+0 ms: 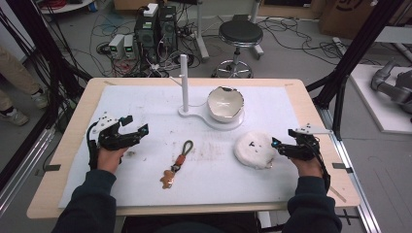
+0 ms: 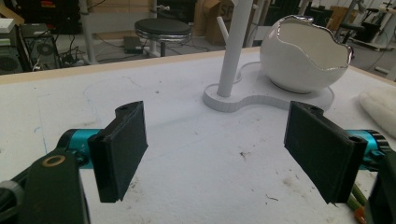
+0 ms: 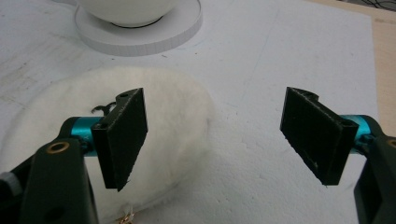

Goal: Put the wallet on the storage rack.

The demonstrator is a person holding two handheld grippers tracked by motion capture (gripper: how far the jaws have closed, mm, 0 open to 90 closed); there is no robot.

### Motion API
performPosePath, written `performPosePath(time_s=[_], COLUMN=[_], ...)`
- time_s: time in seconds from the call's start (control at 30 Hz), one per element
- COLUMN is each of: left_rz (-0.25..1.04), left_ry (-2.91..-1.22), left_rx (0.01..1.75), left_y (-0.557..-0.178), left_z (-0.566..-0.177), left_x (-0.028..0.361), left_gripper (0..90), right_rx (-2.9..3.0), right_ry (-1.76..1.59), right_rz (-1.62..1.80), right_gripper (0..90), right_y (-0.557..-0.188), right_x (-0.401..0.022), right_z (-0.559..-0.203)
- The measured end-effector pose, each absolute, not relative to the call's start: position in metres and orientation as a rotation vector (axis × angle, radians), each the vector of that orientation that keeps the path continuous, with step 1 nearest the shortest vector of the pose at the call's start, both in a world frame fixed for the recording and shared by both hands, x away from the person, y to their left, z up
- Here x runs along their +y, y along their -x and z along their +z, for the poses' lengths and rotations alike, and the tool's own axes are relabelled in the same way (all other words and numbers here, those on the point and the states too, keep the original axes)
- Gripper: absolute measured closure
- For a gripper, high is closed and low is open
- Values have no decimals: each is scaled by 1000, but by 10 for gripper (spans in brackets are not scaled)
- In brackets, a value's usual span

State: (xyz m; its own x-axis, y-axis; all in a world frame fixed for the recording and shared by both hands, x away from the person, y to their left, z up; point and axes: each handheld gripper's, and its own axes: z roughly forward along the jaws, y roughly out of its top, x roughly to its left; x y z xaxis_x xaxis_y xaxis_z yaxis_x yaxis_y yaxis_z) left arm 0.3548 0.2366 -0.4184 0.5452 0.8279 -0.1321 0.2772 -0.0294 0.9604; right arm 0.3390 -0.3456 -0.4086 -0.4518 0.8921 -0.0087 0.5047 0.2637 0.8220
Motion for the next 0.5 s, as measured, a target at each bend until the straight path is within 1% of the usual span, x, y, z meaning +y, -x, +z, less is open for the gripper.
performPosePath(time_s=[0.5], left_rz=[570], left_ry=[-1586], left_rx=[976], left_y=[-358], left_z=[-421], left_x=[237], left_gripper=[218], right_rx=[2098], right_ry=[-1248], right_rz=[1086], right_gripper=[233], right_y=[-341], right_x=[-338], right_z=[-411])
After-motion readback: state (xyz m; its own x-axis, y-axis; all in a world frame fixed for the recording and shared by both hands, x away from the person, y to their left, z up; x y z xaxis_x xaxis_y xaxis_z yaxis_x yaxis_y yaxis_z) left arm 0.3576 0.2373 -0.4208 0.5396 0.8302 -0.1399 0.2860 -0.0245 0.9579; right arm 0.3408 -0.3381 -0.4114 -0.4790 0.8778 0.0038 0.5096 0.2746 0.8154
